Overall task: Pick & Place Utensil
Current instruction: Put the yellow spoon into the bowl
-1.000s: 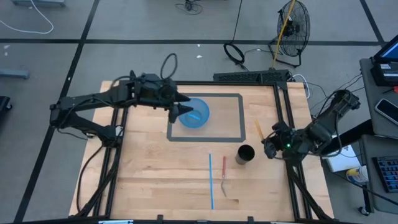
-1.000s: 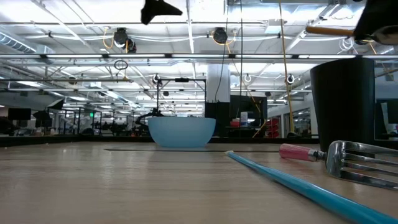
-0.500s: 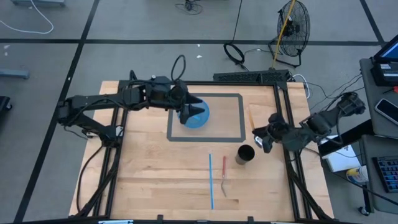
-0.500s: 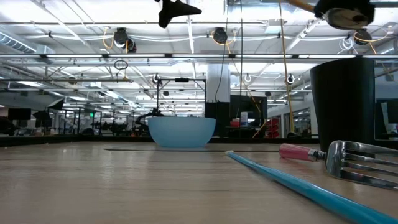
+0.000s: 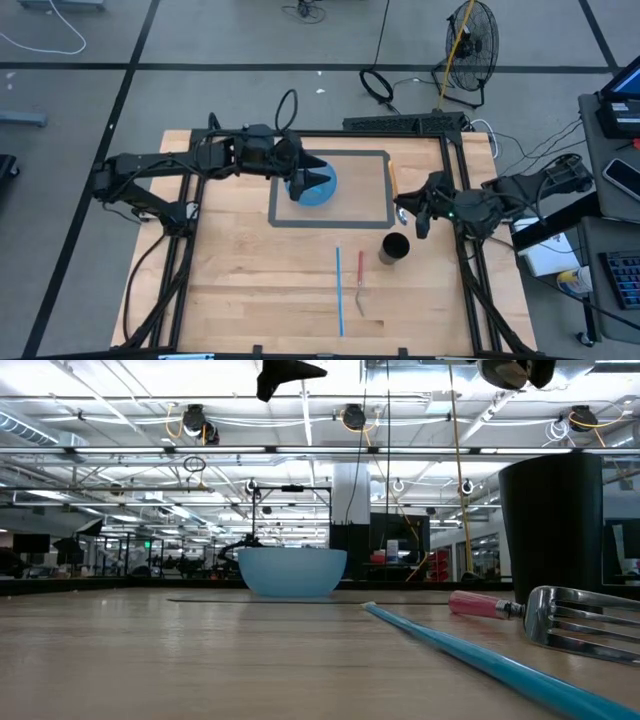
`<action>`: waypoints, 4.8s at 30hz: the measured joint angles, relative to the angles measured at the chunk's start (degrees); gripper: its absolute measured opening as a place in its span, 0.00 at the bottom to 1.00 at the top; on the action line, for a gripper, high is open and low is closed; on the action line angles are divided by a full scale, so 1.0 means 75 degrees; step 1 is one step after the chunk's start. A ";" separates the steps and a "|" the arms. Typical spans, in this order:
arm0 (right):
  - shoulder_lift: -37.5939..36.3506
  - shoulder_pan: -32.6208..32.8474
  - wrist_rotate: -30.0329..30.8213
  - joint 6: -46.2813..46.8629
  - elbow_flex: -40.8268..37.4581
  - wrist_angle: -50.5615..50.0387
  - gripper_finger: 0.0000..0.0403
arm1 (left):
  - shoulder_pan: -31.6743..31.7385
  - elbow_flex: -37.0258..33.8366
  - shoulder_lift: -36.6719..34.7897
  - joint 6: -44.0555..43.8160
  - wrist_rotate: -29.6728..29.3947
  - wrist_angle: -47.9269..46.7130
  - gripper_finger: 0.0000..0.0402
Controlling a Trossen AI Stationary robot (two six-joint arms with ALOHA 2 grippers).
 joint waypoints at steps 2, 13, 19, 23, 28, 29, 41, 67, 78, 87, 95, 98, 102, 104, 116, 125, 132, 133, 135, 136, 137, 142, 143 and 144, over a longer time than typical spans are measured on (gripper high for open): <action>0.0064 -0.0051 -0.0010 -0.0186 0.0000 0.0177 0.06 | -0.0024 0.0000 0.0000 0.0045 -0.0002 0.0210 0.68; 0.0687 -0.0060 -0.0016 -0.1872 0.0000 0.1775 0.06 | -0.0055 0.0000 0.0000 0.0079 0.0104 0.1168 0.68; 0.1071 -0.0206 -0.0018 -0.2476 0.0000 0.2484 0.06 | -0.0072 0.0008 0.0269 0.0033 0.1022 0.2146 0.68; 0.1239 -0.0365 -0.0012 -0.2581 -0.0001 0.2626 0.06 | -0.0161 0.0012 0.0716 -0.0018 0.1481 0.2818 0.68; 0.1255 -0.0363 -0.0018 -0.2619 0.0000 0.2678 0.06 | -0.0249 0.0000 0.1403 -0.0095 0.1801 0.3493 0.68; 0.1255 -0.0363 -0.0018 -0.2619 -0.0003 0.2672 0.06 | -0.0251 0.0000 0.1543 -0.0113 0.1818 0.3691 0.68; 0.1255 -0.0407 -0.0018 -0.2576 -0.0003 0.2664 0.06 | -0.0254 0.0032 0.2527 -0.0536 0.2075 0.5414 0.68; 0.1776 -0.1144 -0.1016 -0.2383 -0.0012 0.2834 0.06 | -0.0299 0.0038 0.2515 0.0191 0.1543 0.5110 0.48; 0.1759 -0.1144 -0.0997 -0.2279 -0.0009 0.2843 0.06 | -0.0290 0.0038 0.2515 0.0413 0.1541 0.5000 0.15; 0.1759 -0.1141 -0.1009 -0.2223 -0.0009 0.2835 0.06 | -0.0298 0.0038 0.2515 0.0360 0.1509 0.4997 0.23; 0.1759 -0.1138 -0.0997 -0.2200 -0.0009 0.2833 0.08 | -0.0290 0.0038 0.2515 0.0470 0.1470 0.4994 0.14; 0.1759 -0.1138 -0.1000 -0.2200 -0.0009 0.2832 0.08 | -0.0296 0.0038 0.2515 0.0471 0.1473 0.4997 0.14; 0.1759 -0.1138 -0.1015 -0.2209 -0.0006 0.2835 0.07 | -0.0296 0.0038 0.2515 0.0443 0.1466 0.5000 0.20; 0.1759 -0.1138 -0.1015 -0.2209 -0.0006 0.2832 0.07 | -0.0296 0.0038 0.2515 0.0442 0.1427 0.5004 0.22; 0.1759 -0.1138 -0.0991 -0.2209 -0.0004 0.2829 0.08 | -0.0296 0.0038 0.2512 0.0593 0.1397 0.5006 0.14; 0.1759 -0.1138 -0.0954 -0.2211 -0.0003 0.2829 0.14 | -0.0296 0.0038 0.2512 0.0605 0.1273 0.5006 0.15; 0.1759 -0.1129 -0.0479 -0.2160 0.0000 0.2741 0.19 | -0.0250 0.0038 0.2512 0.0756 0.1221 0.5001 0.14; 0.1762 -0.1129 -0.0381 -0.2082 0.0000 0.2677 0.20 | -0.0238 0.0038 0.2512 0.0737 0.1216 0.4996 0.14; 0.1761 -0.1135 -0.0355 -0.2018 0.0000 0.2599 0.23 | -0.0226 0.0038 0.2512 0.0707 0.1202 0.4994 0.15; 0.1762 -0.1135 -0.0361 -0.2021 0.0000 0.2600 0.24 | -0.0229 0.0038 0.2512 0.0707 0.1198 0.4997 0.15; 0.1762 -0.1135 -0.0358 -0.2029 0.0000 0.2586 0.26 | -0.0237 0.0038 0.2512 0.0704 0.1204 0.4997 0.15; 0.1762 -0.1135 -0.0350 -0.2063 0.0000 0.2504 0.35 | -0.0240 0.0038 0.2512 0.0716 0.1260 0.4987 0.14; 0.1762 -0.1135 -0.0348 -0.2063 0.0000 0.2473 0.37 | -0.0229 0.0038 0.2512 0.0733 0.1260 0.4973 0.14; 0.1762 -0.1135 -0.0347 -0.2057 0.0000 0.2420 0.39 | -0.0218 0.0038 0.2510 0.0739 0.1258 0.4924 0.14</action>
